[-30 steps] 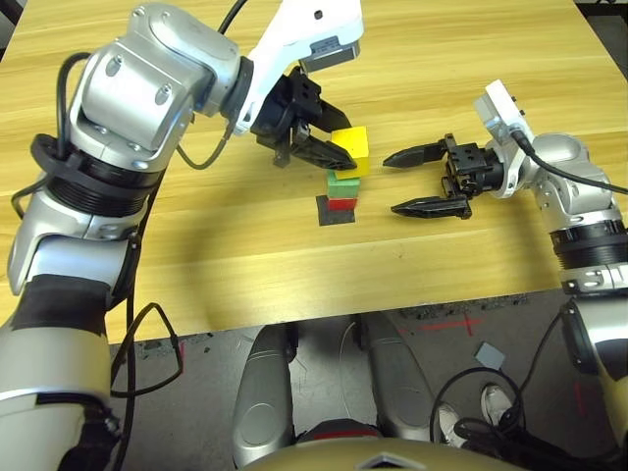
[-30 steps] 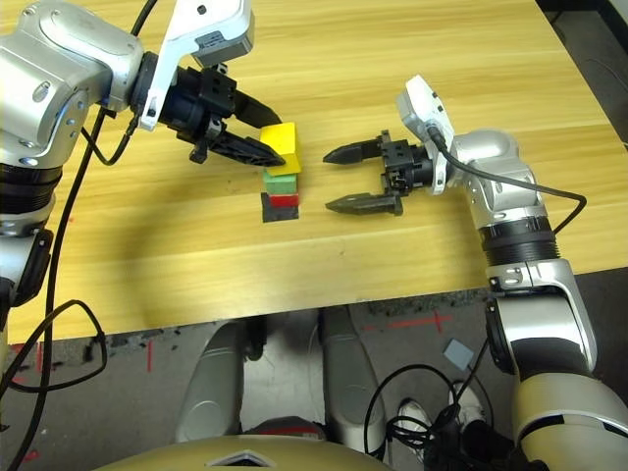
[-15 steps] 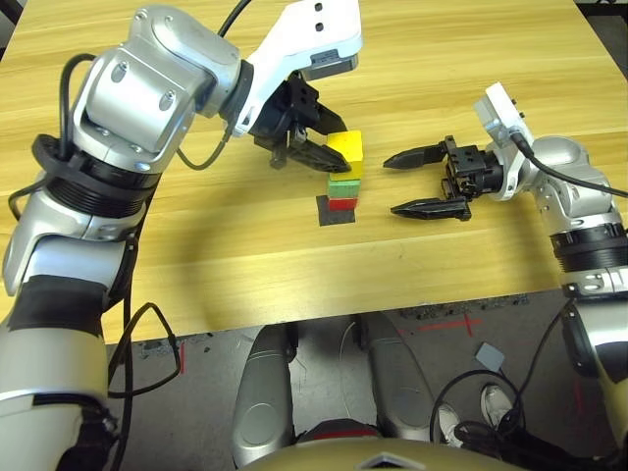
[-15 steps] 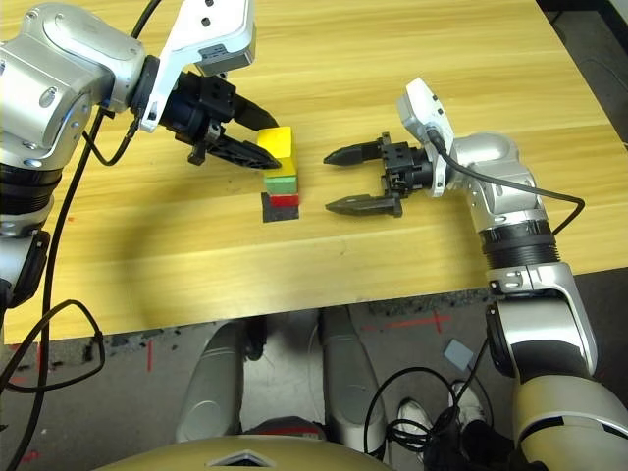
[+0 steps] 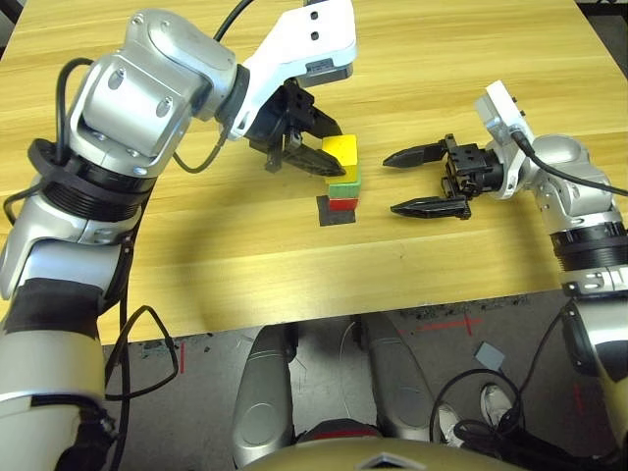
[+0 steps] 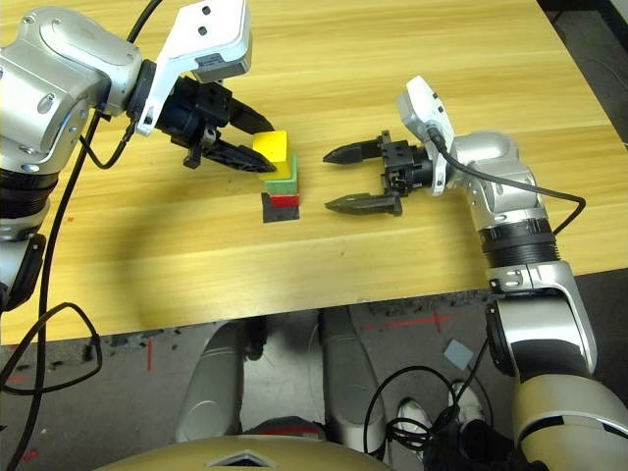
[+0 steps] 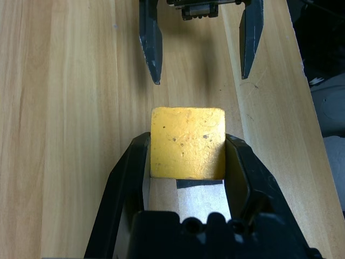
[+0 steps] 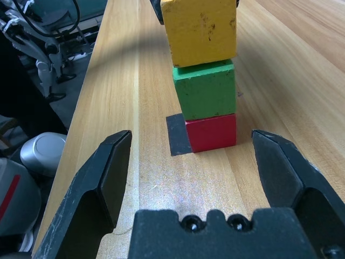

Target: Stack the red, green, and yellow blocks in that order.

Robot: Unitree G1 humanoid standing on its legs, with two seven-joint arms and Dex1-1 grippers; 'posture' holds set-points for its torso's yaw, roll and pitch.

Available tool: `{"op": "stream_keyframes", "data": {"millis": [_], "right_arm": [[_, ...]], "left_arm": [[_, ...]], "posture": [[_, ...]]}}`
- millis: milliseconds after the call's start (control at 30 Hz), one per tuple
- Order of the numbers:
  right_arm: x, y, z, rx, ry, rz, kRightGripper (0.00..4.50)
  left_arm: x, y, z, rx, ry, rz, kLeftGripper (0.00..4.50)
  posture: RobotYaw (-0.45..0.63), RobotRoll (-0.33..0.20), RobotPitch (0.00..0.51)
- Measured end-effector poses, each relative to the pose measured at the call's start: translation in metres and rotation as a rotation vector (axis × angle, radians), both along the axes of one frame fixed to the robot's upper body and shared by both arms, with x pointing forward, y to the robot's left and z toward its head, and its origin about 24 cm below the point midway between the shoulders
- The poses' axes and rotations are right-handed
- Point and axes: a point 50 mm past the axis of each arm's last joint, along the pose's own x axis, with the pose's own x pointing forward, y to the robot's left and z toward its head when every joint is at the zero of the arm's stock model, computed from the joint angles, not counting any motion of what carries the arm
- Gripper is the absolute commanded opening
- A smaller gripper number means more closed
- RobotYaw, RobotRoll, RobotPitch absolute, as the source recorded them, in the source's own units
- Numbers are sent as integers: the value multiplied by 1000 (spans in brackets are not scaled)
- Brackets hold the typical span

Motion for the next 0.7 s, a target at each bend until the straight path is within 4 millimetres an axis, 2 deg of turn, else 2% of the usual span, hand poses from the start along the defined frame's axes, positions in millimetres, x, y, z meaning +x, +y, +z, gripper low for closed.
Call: {"op": "stream_keyframes", "data": {"millis": [333,567,700], "right_arm": [[0,0,0,1,0,0,4500],[0,0,0,1,1,-1,4500],[0,0,0,1,2,-2,4500]], "left_arm": [[0,-4,-1,-10,-4,-4,2020],[0,-6,-2,-12,7,-8,4459],[-1,-6,-2,-7,19,-25,4459]], "posture": [[109,45,358],[114,43,354],[113,40,345]]}}
